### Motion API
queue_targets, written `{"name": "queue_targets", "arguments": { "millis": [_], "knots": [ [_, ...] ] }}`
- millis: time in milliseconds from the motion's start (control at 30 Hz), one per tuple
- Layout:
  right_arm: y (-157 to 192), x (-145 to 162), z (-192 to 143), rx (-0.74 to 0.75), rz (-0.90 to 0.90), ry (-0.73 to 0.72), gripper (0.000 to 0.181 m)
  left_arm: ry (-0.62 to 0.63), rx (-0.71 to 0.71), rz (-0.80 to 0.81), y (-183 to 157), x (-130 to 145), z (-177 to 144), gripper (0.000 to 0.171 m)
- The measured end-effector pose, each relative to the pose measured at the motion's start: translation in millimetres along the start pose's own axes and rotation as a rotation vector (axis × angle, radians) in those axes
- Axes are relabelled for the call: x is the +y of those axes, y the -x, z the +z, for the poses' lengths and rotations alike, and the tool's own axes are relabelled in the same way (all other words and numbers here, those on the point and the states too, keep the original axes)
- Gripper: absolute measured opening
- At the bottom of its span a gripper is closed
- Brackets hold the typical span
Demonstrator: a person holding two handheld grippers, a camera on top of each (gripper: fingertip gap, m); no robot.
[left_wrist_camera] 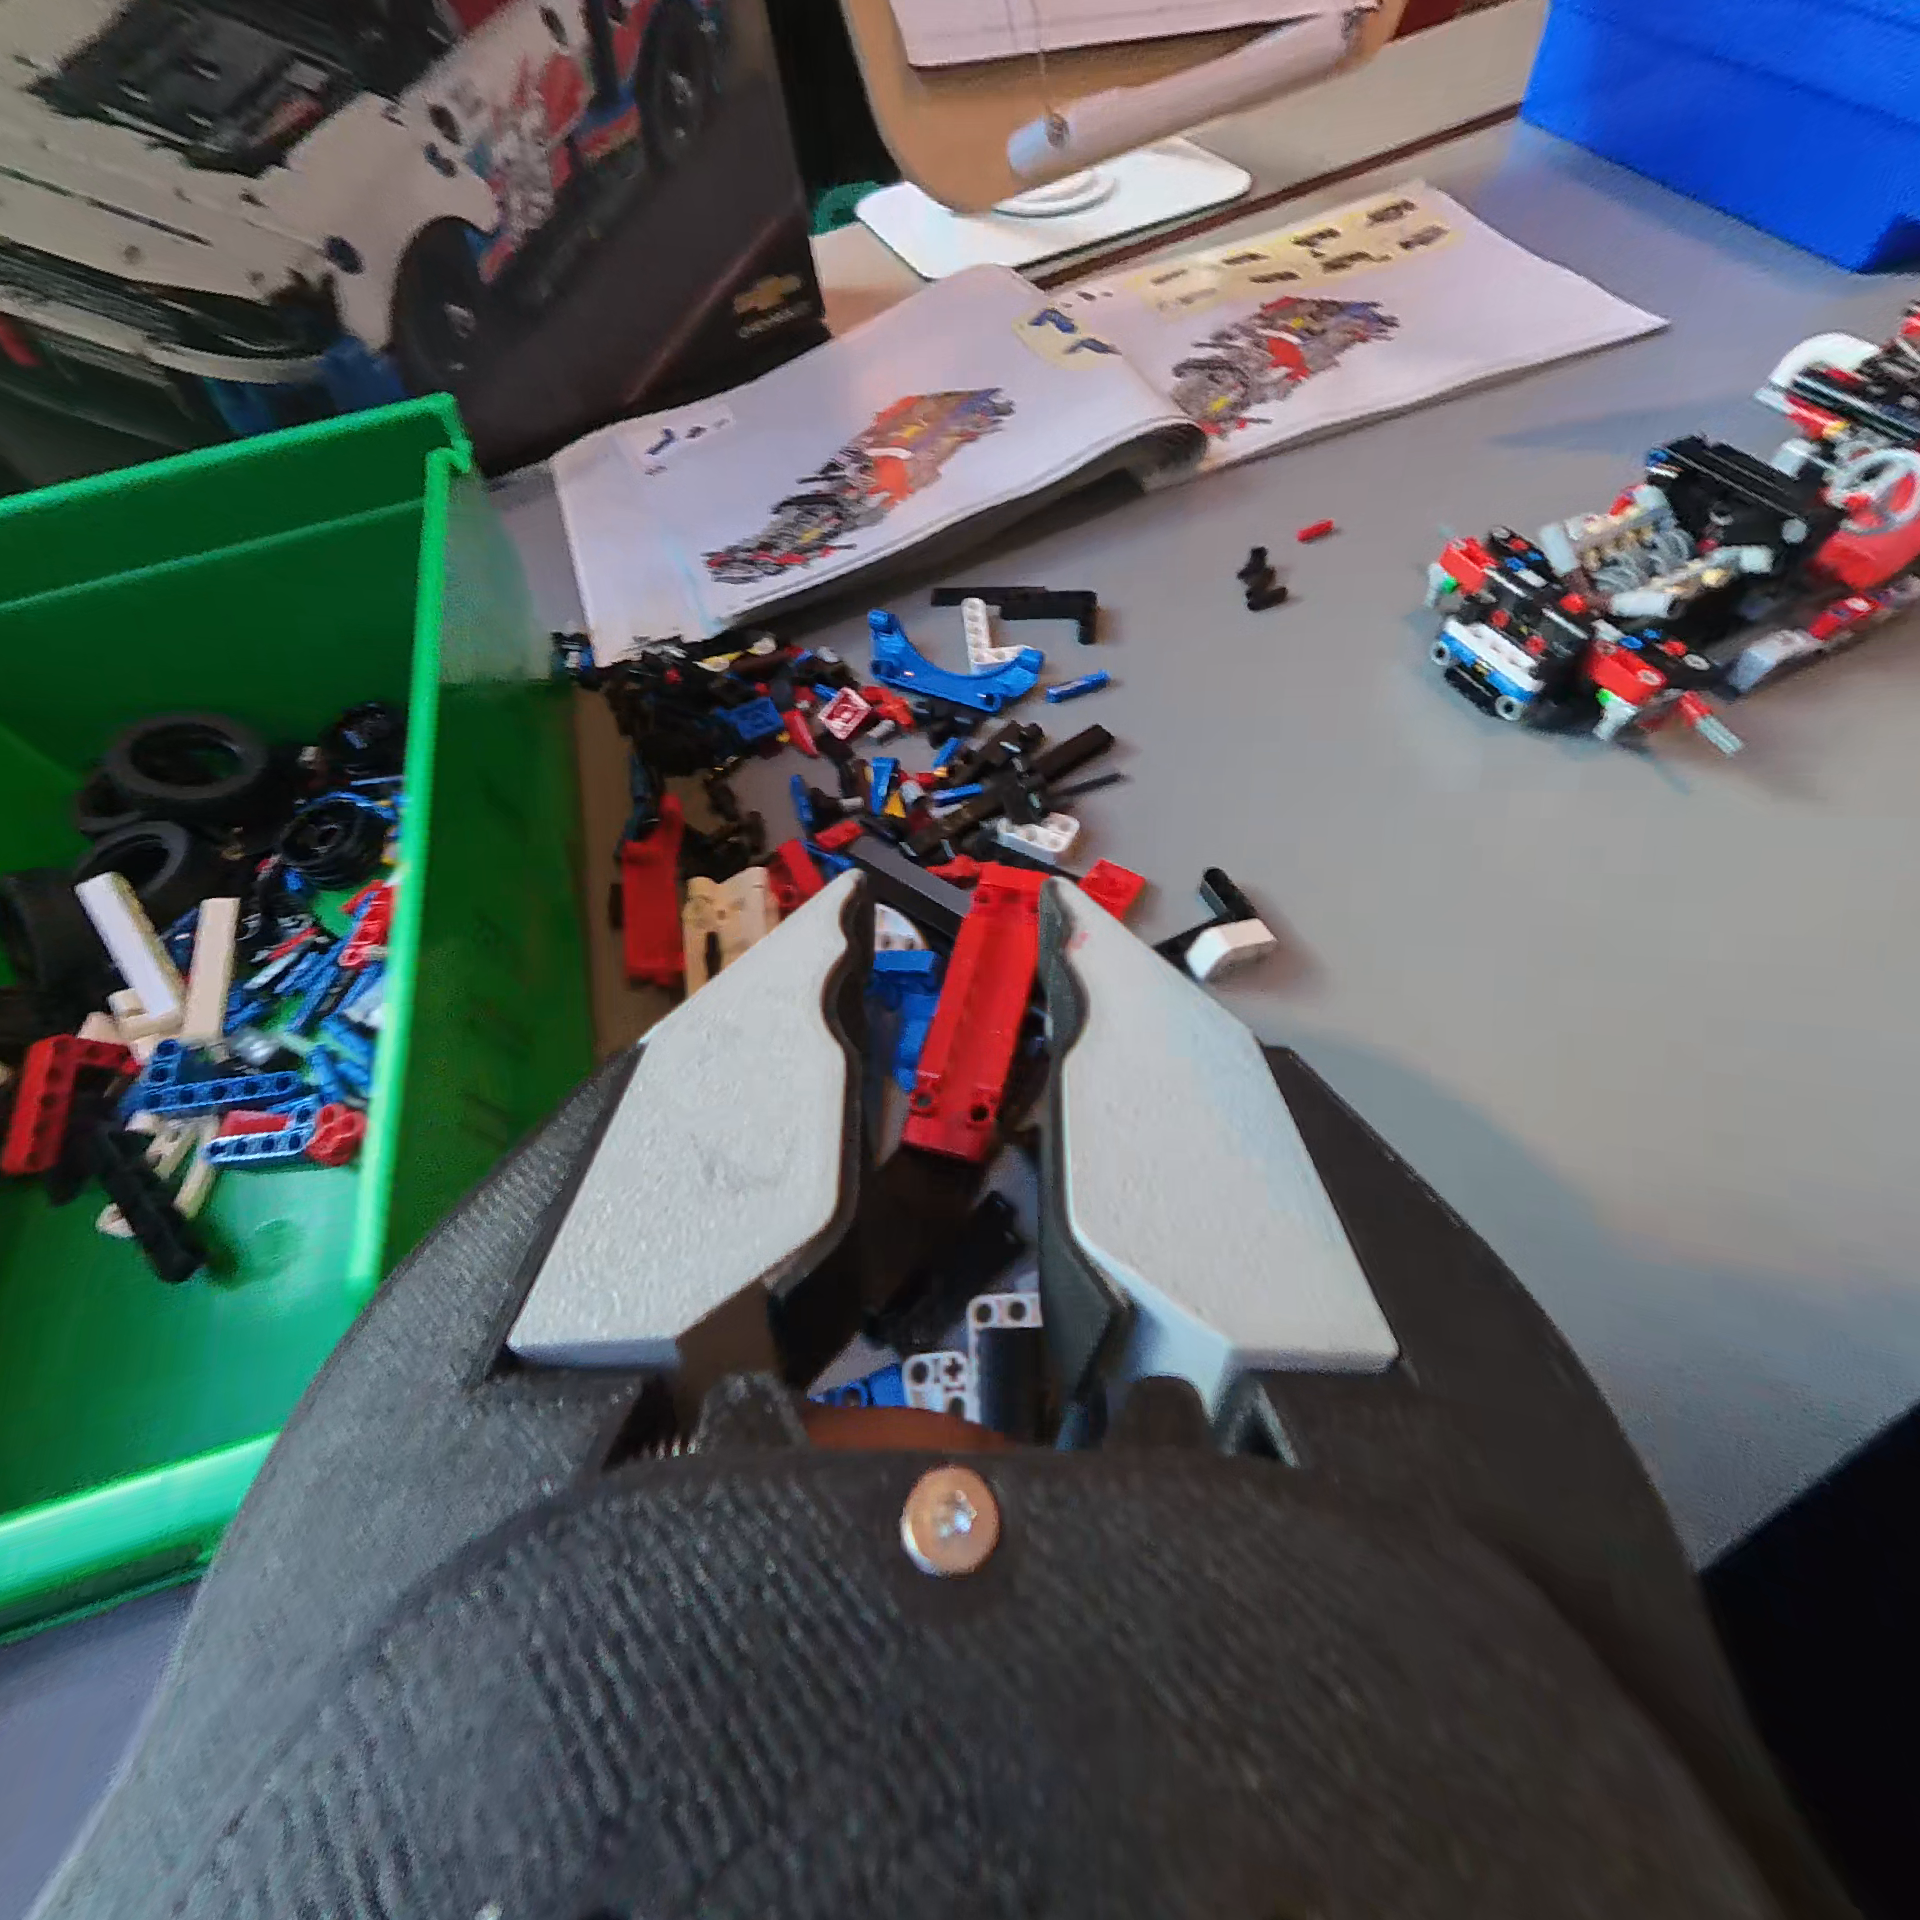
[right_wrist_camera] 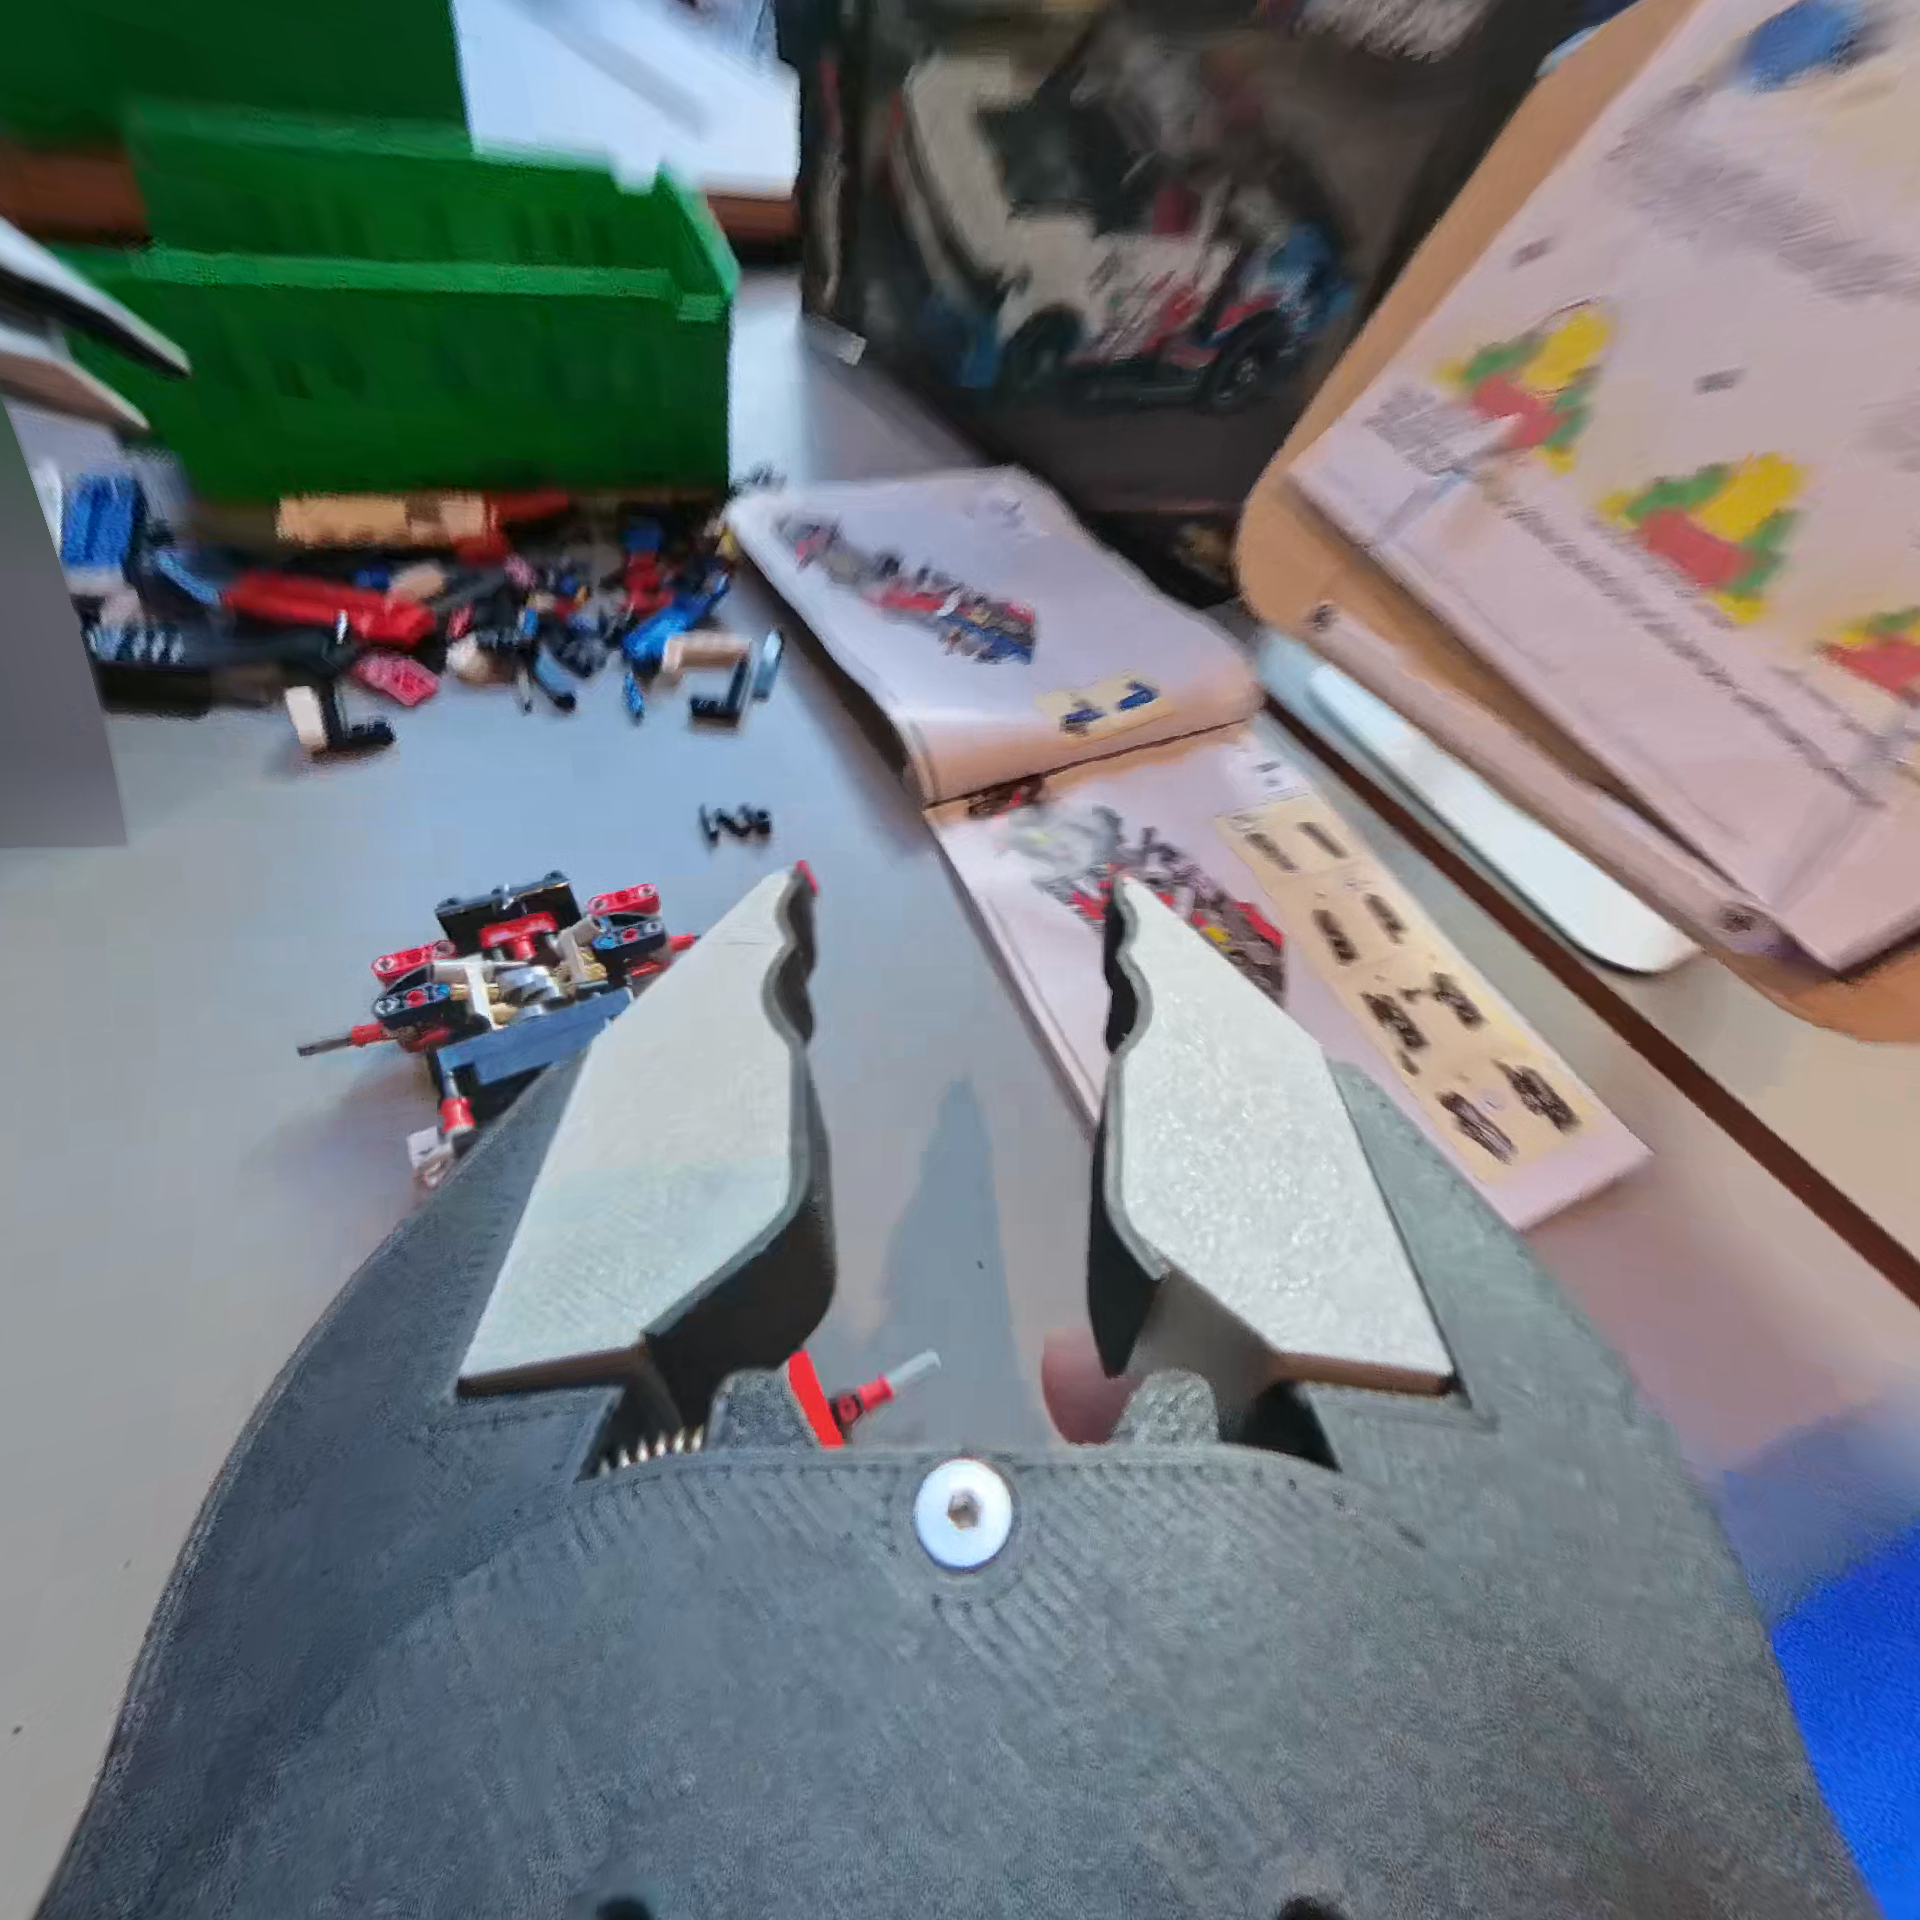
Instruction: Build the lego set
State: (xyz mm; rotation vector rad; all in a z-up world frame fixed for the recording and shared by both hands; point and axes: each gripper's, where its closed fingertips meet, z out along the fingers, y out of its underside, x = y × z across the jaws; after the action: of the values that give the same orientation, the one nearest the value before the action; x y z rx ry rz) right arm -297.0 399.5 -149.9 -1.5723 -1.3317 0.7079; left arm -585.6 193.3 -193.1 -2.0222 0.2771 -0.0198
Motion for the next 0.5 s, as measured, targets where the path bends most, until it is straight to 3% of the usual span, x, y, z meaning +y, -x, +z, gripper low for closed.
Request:
{"name": "queue_targets", "arguments": {
  "millis": [67,200,300,400,500],
  "knots": [
    [19,-3,44,-0.073,-0.075,0.174,0.058,-0.007,0.027,0.005,-9,2,1,0.027],
    [49,-5,146,-0.186,-0.191,0.428,0.045,-0.051,0.061,-0.046,-18,3,-6,0.026],
    [32,5,210,-0.079,-0.412,0.593,0.048,-0.037,0.023,-0.021,-17,15,-19,0.026],
    [24,11,242,-0.058,-0.483,0.646,0.048,-0.012,-0.036,0.025,-10,35,-41,0.026],
    [24,21,250,-0.087,-0.459,0.671,0.045,-0.011,-0.043,-0.033,-4,51,-60,0.026]
  ]
}}
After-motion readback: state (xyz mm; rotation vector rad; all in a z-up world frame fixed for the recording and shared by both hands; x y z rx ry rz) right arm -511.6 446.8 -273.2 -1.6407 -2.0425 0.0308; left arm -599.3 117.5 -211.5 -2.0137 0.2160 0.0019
